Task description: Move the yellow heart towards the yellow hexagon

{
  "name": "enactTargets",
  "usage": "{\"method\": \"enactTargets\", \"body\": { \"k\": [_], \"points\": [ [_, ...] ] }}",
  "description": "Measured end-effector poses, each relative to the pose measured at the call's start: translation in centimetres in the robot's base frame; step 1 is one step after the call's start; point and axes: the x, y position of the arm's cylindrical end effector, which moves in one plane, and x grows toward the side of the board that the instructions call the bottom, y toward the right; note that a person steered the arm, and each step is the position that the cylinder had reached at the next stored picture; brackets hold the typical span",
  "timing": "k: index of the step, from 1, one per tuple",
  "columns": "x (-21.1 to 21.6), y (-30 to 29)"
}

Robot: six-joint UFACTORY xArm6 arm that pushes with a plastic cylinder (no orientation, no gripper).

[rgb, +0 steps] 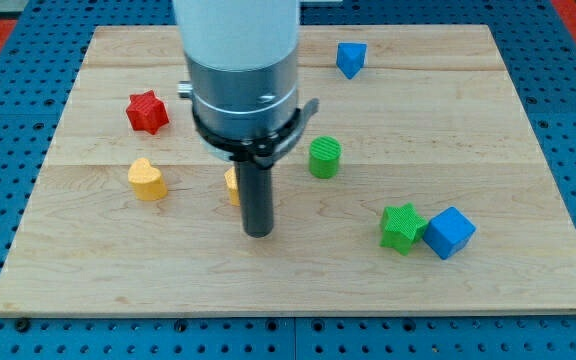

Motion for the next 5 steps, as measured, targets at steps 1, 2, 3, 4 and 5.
{"method": "enactTargets", "body": {
  "k": [1, 2, 3, 4, 5],
  "points": [
    [-0.1, -6.9],
    [-2.2, -11.7],
    [-6.5, -14.6],
    [-7.3, -18.4],
    [-9.6, -21.1]
  ]
}}
